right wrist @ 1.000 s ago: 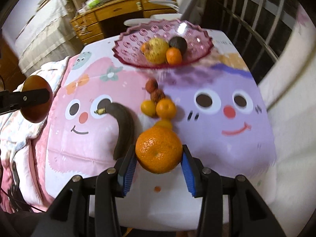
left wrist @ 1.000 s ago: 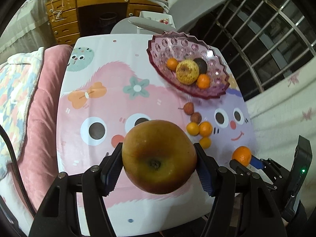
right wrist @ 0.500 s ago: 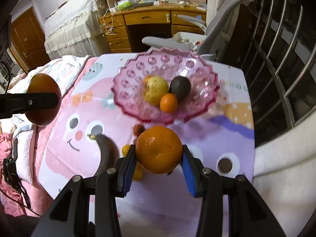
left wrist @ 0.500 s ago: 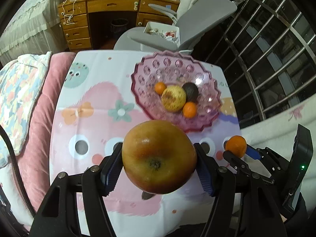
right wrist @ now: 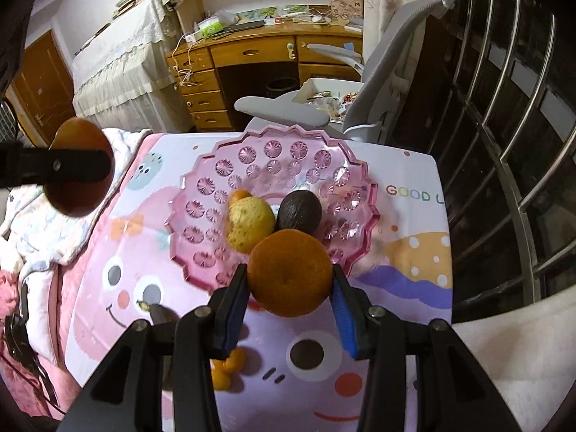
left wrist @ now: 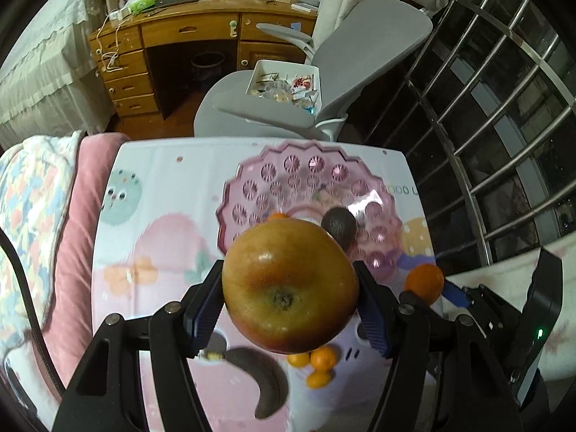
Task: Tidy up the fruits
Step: 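Lower the apple and orange into the pink bowl and open both grippers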
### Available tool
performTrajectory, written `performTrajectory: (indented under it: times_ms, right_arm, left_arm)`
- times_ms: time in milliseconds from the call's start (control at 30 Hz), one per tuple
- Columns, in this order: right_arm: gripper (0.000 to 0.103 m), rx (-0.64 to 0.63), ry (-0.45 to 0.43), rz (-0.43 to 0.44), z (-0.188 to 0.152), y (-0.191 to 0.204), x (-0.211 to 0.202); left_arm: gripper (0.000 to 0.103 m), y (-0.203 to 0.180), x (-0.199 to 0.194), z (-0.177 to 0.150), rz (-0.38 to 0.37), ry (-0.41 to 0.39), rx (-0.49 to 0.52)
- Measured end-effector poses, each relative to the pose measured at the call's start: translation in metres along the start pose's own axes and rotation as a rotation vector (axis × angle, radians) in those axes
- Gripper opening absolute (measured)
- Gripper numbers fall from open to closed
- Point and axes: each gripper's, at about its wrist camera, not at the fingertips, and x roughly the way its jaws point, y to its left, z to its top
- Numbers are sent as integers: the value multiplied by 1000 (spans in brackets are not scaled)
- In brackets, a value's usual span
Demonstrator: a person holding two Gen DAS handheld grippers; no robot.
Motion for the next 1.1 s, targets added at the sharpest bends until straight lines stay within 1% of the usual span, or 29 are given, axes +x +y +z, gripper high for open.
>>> performTrajectory:
  times_ms: [133,333,533,700,800,1100]
  right_arm:
    - [44,26,3,3,6,-6,15]
    - [44,76,18,20,10,-16,43]
    - [44,95,35,22,10,-22,67]
    - [44,90,51,24,7,-24,82]
    - [44,89,69,25,6,-25,90]
    - [44,95,88,40,7,-27,102]
  left_arm:
    - [66,-1,26,27,1,4,22]
    - [66,-3,72,49,-33,10,37]
    - [66,-3,121,57,-70,8,50]
    - [66,-4,154,58,-68,12,39]
    - [66,-5,172,58,-65,32,34]
    - [67,-6,197,57,-51,85,30]
